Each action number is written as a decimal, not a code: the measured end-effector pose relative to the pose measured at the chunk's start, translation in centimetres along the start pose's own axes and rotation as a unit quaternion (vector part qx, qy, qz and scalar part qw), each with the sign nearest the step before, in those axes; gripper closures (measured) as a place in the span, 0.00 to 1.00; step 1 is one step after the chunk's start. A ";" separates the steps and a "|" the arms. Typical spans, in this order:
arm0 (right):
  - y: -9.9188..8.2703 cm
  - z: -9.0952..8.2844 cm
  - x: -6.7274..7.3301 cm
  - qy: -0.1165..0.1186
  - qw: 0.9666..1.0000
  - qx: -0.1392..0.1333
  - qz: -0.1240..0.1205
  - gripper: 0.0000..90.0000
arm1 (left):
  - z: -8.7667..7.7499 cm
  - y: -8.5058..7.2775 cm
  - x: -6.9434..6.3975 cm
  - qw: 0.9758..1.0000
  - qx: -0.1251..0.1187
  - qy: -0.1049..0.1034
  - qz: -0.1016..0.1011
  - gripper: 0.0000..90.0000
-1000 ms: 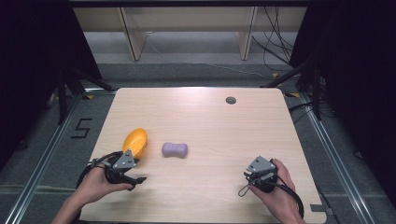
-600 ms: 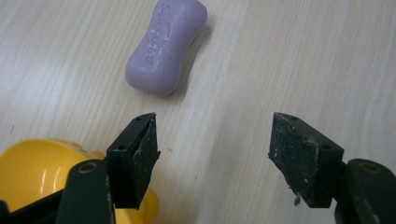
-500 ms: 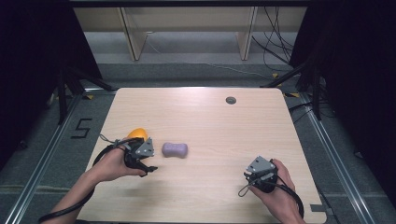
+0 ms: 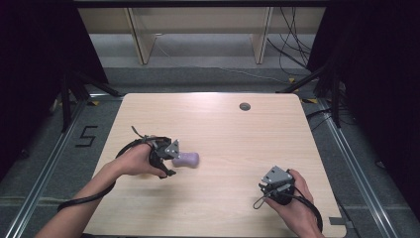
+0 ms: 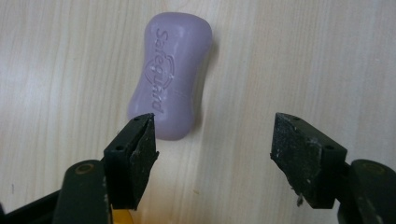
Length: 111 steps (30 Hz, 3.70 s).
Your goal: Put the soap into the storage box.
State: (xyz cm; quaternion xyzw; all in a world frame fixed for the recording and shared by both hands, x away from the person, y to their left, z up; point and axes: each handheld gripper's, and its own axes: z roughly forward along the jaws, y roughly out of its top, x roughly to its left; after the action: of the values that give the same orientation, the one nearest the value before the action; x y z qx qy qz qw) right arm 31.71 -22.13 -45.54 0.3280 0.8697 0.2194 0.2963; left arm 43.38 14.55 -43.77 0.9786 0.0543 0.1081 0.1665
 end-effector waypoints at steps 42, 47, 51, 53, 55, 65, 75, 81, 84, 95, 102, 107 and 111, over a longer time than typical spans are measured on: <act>-0.1 0.0 -0.1 0.001 1.000 0.001 -0.003 0.41 | 6.3 3.8 5.1 0.994 0.088 -0.071 -0.001 0.34; -0.1 0.1 -0.1 0.003 1.000 0.003 -0.003 0.41 | 6.7 4.0 5.3 0.993 0.089 -0.074 -0.003 0.34; -0.1 0.0 -0.1 0.001 1.000 0.002 -0.004 0.41 | 7.0 4.0 5.2 0.993 0.093 -0.076 -0.007 0.36; -0.2 0.0 -0.2 0.001 1.000 0.001 -0.004 0.41 | 7.1 4.1 5.3 0.993 0.094 -0.076 -0.006 0.38; -0.1 0.0 -0.1 0.001 1.000 0.001 -0.004 0.41 | 7.1 4.1 5.2 0.992 0.095 -0.079 -0.008 0.38; -0.1 0.0 -0.1 0.000 1.000 0.002 -0.005 0.41 | 7.2 4.0 5.3 0.990 0.096 -0.100 -0.013 0.46; -0.1 0.0 -0.1 0.002 1.000 0.003 -0.001 0.40 | 7.0 4.4 4.5 0.986 0.119 -0.110 -0.041 0.53; -0.1 0.0 -0.1 0.003 1.000 0.004 -0.001 0.40 | 6.7 4.5 4.1 0.983 0.130 -0.107 -0.071 0.53; -0.1 0.0 -0.1 0.002 1.000 0.003 -0.002 0.40 | 6.4 4.6 3.9 0.981 0.130 -0.104 -0.096 0.53; -0.2 0.0 -0.1 0.002 1.000 0.003 -0.003 0.40 | 4.8 3.6 2.2 0.927 0.060 -0.038 -0.369 0.54; -0.1 0.0 0.0 0.000 1.000 0.004 -0.001 0.40 | 4.4 3.2 1.9 0.911 0.096 -0.013 -0.401 0.54; -0.1 0.0 0.0 0.004 1.000 0.006 0.001 0.40 | 4.0 3.3 1.8 0.907 0.099 -0.002 -0.410 0.54; -0.1 0.0 0.0 0.004 1.000 0.005 0.000 0.40 | 3.8 3.3 2.0 0.904 0.106 0.000 -0.413 0.54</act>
State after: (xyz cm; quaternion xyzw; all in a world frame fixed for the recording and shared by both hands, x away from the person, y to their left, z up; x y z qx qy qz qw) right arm 31.69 -22.24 -45.59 0.3291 0.8719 0.2162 0.2910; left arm 46.41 10.51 -45.76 0.8803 0.4648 0.0230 0.0916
